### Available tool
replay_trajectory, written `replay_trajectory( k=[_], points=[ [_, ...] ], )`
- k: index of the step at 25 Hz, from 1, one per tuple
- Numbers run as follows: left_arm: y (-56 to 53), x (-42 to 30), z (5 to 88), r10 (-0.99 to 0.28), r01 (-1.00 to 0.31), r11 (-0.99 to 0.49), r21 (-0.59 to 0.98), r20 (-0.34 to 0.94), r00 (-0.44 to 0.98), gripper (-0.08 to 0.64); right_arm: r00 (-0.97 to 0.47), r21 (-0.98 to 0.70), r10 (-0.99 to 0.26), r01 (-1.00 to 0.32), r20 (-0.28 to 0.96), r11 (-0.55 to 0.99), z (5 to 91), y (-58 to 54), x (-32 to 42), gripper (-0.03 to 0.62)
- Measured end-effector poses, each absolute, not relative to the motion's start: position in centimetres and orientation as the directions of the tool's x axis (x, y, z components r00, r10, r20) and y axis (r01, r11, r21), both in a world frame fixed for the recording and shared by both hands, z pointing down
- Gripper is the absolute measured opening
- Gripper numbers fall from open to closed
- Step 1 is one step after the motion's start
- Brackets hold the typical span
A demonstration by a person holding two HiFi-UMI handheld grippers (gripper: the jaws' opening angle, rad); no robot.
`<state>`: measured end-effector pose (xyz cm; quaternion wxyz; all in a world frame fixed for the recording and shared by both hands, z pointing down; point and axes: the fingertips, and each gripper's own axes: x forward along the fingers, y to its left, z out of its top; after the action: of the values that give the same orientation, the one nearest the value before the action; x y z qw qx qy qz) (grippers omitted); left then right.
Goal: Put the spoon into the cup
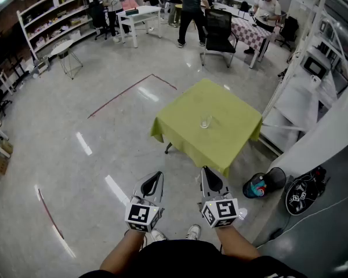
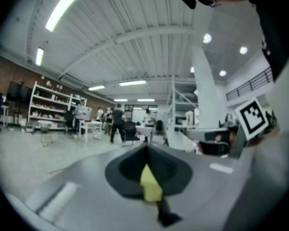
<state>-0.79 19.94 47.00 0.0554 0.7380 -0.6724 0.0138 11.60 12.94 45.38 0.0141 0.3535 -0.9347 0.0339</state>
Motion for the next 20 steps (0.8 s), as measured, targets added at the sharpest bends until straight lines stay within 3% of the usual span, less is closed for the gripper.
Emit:
replay_trajectory(
  k=[20],
  points=[
    [24.4,-5.3,47.8,-0.992,-0.994,-0.084,0.074,0.086,0.09,0.008,-0.752,-0.041,-0.653,-0.658,0.087,0.752,47.2,16.4,6.9,0.01]
  ],
)
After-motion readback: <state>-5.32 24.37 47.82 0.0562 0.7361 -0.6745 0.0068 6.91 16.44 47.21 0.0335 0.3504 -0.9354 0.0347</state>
